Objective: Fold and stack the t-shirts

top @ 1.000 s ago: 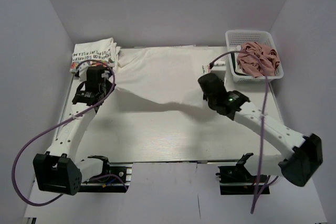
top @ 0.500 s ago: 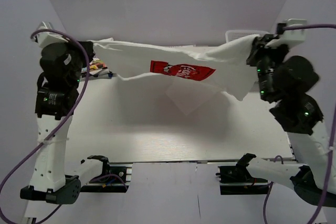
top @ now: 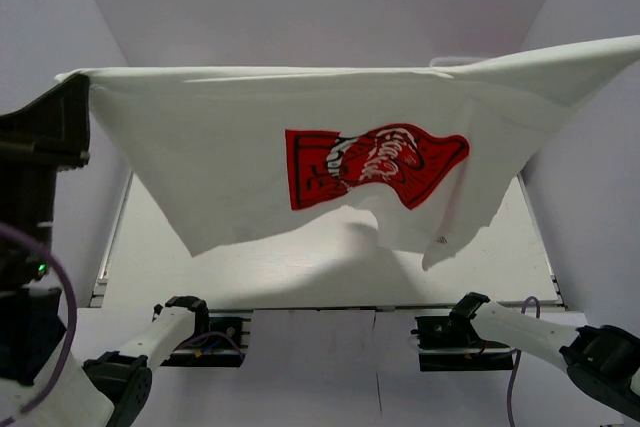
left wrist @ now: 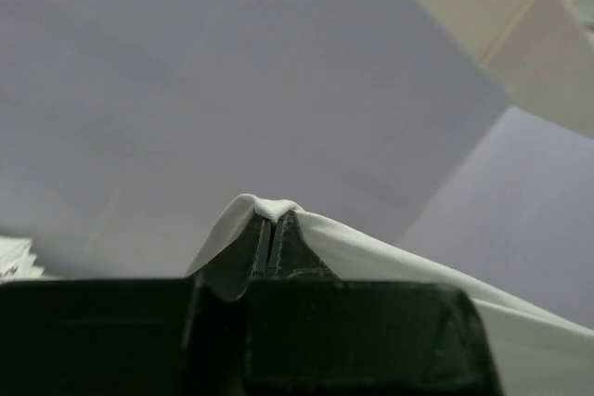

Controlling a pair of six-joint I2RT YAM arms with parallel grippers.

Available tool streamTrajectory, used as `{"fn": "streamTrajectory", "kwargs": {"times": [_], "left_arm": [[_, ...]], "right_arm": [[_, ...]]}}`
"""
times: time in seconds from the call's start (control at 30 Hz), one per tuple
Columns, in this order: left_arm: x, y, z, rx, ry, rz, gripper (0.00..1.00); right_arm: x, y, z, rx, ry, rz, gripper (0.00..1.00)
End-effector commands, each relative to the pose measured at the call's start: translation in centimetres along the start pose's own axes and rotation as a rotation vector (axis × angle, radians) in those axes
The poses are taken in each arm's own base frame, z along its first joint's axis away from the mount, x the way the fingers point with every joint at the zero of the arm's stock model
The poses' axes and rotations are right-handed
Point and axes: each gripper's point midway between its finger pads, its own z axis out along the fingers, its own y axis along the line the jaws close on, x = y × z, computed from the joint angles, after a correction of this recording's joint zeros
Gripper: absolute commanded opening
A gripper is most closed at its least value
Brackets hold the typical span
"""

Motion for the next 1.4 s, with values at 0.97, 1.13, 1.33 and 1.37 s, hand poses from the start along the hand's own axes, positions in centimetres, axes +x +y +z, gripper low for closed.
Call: {"fn": "streamTrajectory", "kwargs": {"times": [0.97, 1.13, 1.33, 1.37], "left_arm": [[44.0, 37.3, 12.2, -0.909, 0.655, 0.269, 0.03], [47.5, 41.3, 15.4, -1.065, 0.696, 0.343, 0.71], [48.0, 39.4, 15.7, -0.999, 0.756, 0.342, 1.0], [48.6, 39.7, 14.1, -1.002, 0.786, 0.341, 1.0]], "right_arm": [[57.6, 8.7, 9.5, 0.055, 0.814, -0.596, 0.0], [70.5, 9.1, 9.7, -0.021, 1.039, -0.537, 0.43], [71.2, 9.5, 6.9, -0.057, 1.074, -0.467, 0.9], [70.7, 9.9, 6.4, -0.051, 1.073, -0.412, 0.9]]}}
